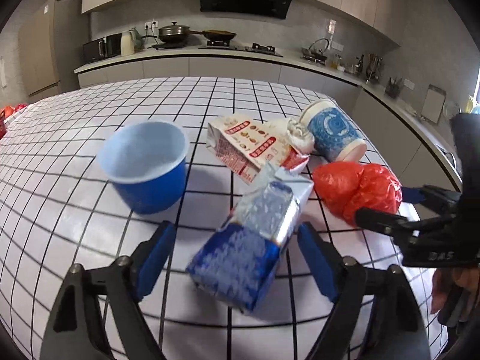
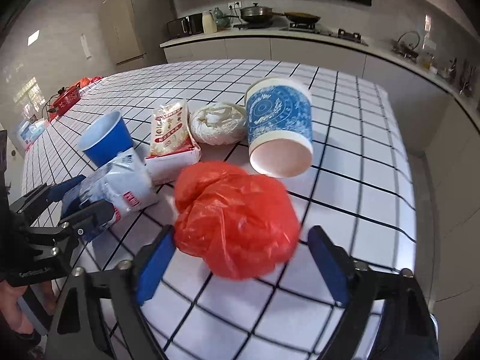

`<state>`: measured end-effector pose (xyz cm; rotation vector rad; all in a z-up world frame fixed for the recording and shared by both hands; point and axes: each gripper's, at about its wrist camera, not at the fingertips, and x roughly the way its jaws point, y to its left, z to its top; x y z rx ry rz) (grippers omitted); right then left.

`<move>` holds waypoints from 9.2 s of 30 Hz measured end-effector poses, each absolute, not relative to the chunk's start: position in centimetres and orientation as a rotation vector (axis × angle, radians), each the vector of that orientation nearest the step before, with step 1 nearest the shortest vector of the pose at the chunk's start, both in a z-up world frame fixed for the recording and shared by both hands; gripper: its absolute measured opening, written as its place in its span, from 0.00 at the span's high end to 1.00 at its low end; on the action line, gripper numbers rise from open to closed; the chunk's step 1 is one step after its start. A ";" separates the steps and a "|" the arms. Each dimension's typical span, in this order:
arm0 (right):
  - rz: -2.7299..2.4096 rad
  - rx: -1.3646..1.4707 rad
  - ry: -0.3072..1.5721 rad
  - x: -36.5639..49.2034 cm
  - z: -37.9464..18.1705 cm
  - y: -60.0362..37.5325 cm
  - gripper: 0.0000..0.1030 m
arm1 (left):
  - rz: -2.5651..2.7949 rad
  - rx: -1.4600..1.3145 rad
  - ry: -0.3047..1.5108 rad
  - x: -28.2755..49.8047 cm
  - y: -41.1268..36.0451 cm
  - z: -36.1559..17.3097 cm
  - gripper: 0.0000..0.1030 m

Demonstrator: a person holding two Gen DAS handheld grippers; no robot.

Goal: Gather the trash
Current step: 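Grasp the milk carton with the left tool while the right tool grasps the red bag, then carry the milk carton and red bag over the black bin and open both tools, then move both open tools back from the bin toward the island, then grasp the blue cup with the left tool while the right tool grasps the blue paper cup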

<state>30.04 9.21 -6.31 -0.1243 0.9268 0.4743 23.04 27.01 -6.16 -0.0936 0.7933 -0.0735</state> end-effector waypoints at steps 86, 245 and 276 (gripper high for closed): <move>0.153 0.080 0.903 9.3 -1.7 -32.8 0.77 | -0.464 -0.018 0.829 11.2 -10.8 -6.4 0.55; 0.322 -0.141 0.923 39.8 -6.8 11.0 0.21 | 0.163 -0.250 0.781 27.0 32.1 -6.0 0.20; 0.333 -0.067 0.846 31.7 -3.2 4.6 0.41 | 0.038 -0.205 0.718 22.3 25.3 -2.6 0.25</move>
